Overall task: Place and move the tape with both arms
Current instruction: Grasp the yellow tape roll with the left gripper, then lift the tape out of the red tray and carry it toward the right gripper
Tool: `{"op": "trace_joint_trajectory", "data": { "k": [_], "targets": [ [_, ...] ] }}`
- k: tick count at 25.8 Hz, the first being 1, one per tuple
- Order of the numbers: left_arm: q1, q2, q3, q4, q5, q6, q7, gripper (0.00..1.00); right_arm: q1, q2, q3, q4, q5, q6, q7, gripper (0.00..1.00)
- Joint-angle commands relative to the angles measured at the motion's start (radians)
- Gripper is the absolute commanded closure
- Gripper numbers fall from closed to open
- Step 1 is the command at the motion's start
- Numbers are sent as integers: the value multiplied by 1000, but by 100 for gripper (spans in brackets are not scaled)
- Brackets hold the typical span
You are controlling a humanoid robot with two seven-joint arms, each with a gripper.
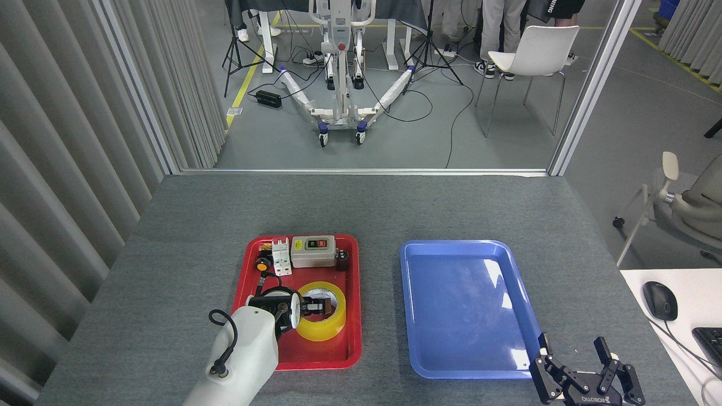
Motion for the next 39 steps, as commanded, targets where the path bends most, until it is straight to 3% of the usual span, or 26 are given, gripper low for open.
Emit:
{"op": "trace_joint_trajectory", "data": {
  "k": [1, 14, 15, 17, 19, 21, 24, 34, 39],
  "targets": [
    [-26, -1, -18, 50, 36, 3, -17, 0, -1, 0, 0, 0, -1, 0, 1, 0],
    [-44, -9, -43, 113, 68, -2, -4, 1, -2, -2, -8, 0, 1, 1, 1, 0],
    [-44, -9, -47, 113, 68, -2, 1, 5, -2, -2, -8, 0, -1, 1, 1, 0],
    [-44, -10, -53, 113, 68, -2, 10, 27, -4, -3, -8, 0, 1, 3, 1, 0],
    [-44, -10, -53, 113, 68, -2, 13, 34, -4, -2, -6, 0, 1, 3, 1, 0],
    [-44, -10, -53, 115, 68, -2, 12, 49, -4, -2, -6, 0, -1, 3, 1, 0],
    [-44, -9, -53, 118, 68, -4, 12, 50, -4, -2, -6, 0, -1, 3, 1, 0],
    [-44, 2, -53, 118, 68, -8, 13, 71, -4, -2, -3, 0, 1, 3, 1, 0],
    [-43, 7, -53, 118, 68, -10, 13, 76, -4, -8, -3, 0, -1, 0, 1, 0]
  ]
}}
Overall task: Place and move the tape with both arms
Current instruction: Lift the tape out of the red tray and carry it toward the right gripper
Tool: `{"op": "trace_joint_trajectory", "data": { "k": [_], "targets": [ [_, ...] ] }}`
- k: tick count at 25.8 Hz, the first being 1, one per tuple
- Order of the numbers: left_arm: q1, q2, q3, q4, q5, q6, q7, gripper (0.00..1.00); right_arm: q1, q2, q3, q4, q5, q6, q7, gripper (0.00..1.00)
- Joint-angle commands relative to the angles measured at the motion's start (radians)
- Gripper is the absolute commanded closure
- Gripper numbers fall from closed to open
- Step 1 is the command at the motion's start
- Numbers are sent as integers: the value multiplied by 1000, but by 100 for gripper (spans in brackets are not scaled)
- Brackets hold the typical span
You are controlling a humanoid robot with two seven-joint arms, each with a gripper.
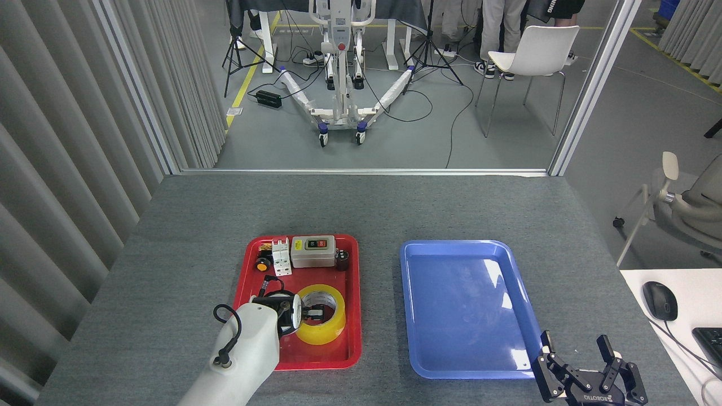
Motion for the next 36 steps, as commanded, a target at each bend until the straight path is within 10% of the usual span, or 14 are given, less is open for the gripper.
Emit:
{"op": "trace_joint_trajectory", "data": {
  "k": [1, 12, 21, 24, 27, 33, 36],
  "targets": [
    [1, 2, 0, 0, 0, 0, 0, 77, 1, -7, 0, 0, -1, -6, 0, 0],
    [15, 15, 60, -44, -5, -32, 8, 87, -8, -18, -9, -6, -1, -11, -2, 0],
    [193, 12, 287, -368, 8, -148, 65, 98, -37, -22, -14, -17, -11, -12, -2, 0],
    [250, 10, 376, -452, 193, -210, 68, 98, -49, -34, -3, -44, -30, -17, 0, 0],
    [323, 15, 446, -548, 552, -266, 66, 98, -48, -126, 32, -58, -221, -72, 0, 0],
    [483, -19, 506, -655, 811, -391, 54, 98, -40, -547, 305, -49, -953, -247, 0, 0],
    [573, -40, 511, -699, 920, -443, 12, 98, -52, -723, 463, -32, -1122, -361, -2, 0]
  ]
}}
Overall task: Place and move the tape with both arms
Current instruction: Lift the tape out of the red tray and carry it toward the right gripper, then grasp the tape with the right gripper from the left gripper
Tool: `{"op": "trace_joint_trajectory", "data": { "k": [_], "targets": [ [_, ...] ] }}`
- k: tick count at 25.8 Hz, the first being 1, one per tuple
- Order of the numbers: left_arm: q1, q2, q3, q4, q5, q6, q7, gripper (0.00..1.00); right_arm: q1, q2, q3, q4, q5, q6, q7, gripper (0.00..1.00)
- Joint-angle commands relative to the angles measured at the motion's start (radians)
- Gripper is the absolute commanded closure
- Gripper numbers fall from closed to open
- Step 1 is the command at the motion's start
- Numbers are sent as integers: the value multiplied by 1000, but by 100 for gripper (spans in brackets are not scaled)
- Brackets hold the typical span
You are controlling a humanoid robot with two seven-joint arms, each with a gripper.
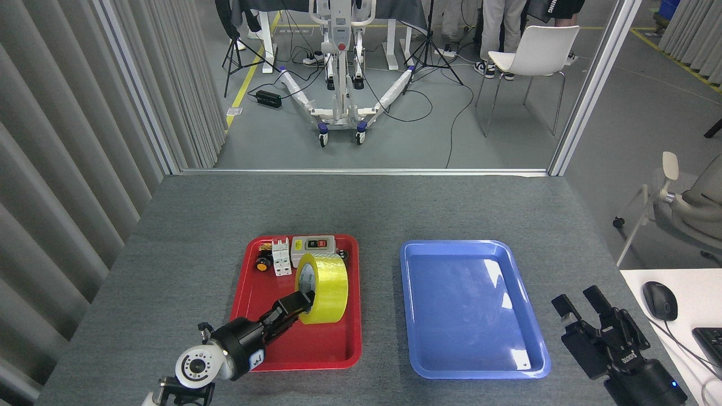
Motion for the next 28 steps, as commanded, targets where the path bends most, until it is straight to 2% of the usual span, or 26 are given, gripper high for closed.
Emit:
{"op": "trace_joint_trajectory", "data": {
  "k": [1, 4, 6, 8, 10, 12, 15, 18, 22, 26, 28],
  "targets": [
    [109, -41, 12, -46, 112, -82, -43, 98, -18, -213, 186, 12, -204, -127, -4, 0],
    [175, -64, 5, -46, 135, -200, -67, 97, -55, -244, 275, 9, -193, -202, -3, 0],
    [203, -65, -6, -45, 172, -263, -95, 96, -58, -247, 284, 0, -139, -220, -3, 0],
    [236, -64, -46, -49, 198, -311, -107, 96, -58, -244, 290, -15, -44, -210, -3, 0],
    [255, -64, -83, -68, 201, -346, -107, 96, -59, -229, 294, -24, 78, -190, -3, 0],
    [264, -64, -116, -86, 201, -355, -107, 96, -66, -190, 303, -44, 189, -147, -3, 0],
    [269, -70, -187, -100, 200, -357, -100, 96, -102, -130, 340, -55, 324, -87, -1, 0],
    [269, -72, -247, -106, 193, -357, -93, 96, -148, -110, 415, -55, 419, -73, -1, 0],
    [263, -73, -262, -115, 192, -357, -95, 96, -222, -103, 501, -67, 476, -75, -1, 0],
    [259, -75, -261, -109, 192, -357, -95, 96, -251, -158, 565, -136, 491, -101, -6, 0],
    [258, -75, -261, -109, 192, -358, -95, 96, -251, -184, 570, -155, 485, -159, -14, 0]
  ]
}}
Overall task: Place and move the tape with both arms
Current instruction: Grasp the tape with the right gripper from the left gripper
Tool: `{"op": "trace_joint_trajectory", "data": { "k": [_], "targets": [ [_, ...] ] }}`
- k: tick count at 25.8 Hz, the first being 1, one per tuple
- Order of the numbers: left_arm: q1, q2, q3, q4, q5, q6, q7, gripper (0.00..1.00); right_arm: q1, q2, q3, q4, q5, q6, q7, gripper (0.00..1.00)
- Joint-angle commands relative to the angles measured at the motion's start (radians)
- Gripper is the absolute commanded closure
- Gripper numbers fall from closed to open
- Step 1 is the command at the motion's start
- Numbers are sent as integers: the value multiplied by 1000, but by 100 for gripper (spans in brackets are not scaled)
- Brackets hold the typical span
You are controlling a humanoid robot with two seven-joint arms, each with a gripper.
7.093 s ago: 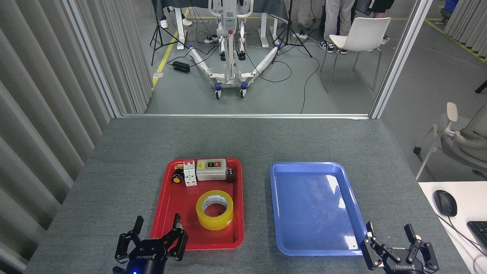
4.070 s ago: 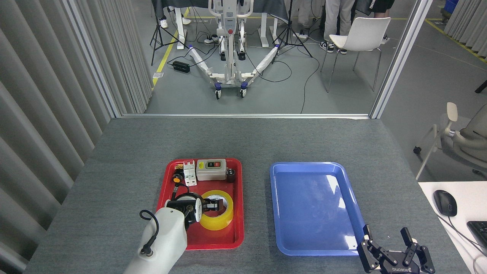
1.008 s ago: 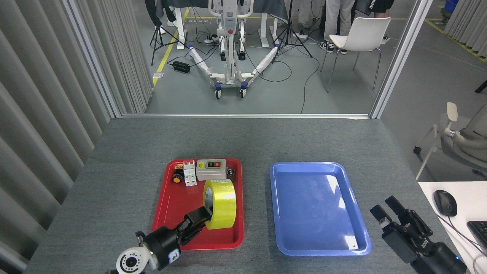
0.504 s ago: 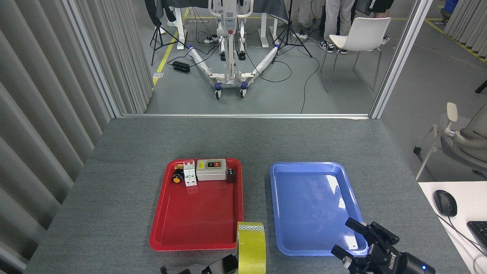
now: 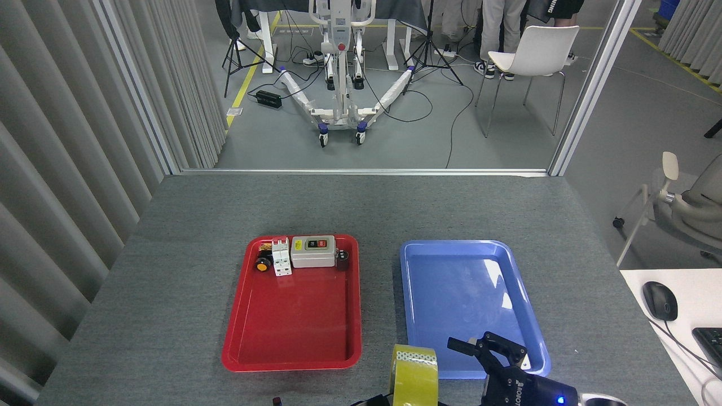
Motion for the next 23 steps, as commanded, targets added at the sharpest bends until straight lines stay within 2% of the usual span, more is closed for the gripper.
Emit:
{"op": "trace_joint_trajectory", "data": {
  "k": [1, 6, 11, 15, 19, 23],
  "targets": [
    [-4, 0, -1, 1, 0, 0, -2, 96, -11, -36, 24, -32, 1, -74, -7, 0],
    [-15, 0, 2, 11, 0, 0, -2, 96, -14, -39, 23, -30, -3, -111, -73, 0],
    [-21, 4, 4, 15, 1, 0, -3, 96, -71, 13, 21, 13, -3, -95, -52, 0],
    [-21, 6, 7, 20, 1, 0, -2, 96, -106, 30, 17, 57, -1, -88, -40, 0],
    [-21, 7, 10, 20, 1, 0, -2, 96, -127, 97, 23, 89, 2, -74, -29, 0],
    [-19, 7, 11, 20, 1, -1, -2, 96, -134, 168, 23, 120, 5, -72, 37, 2]
  ]
}}
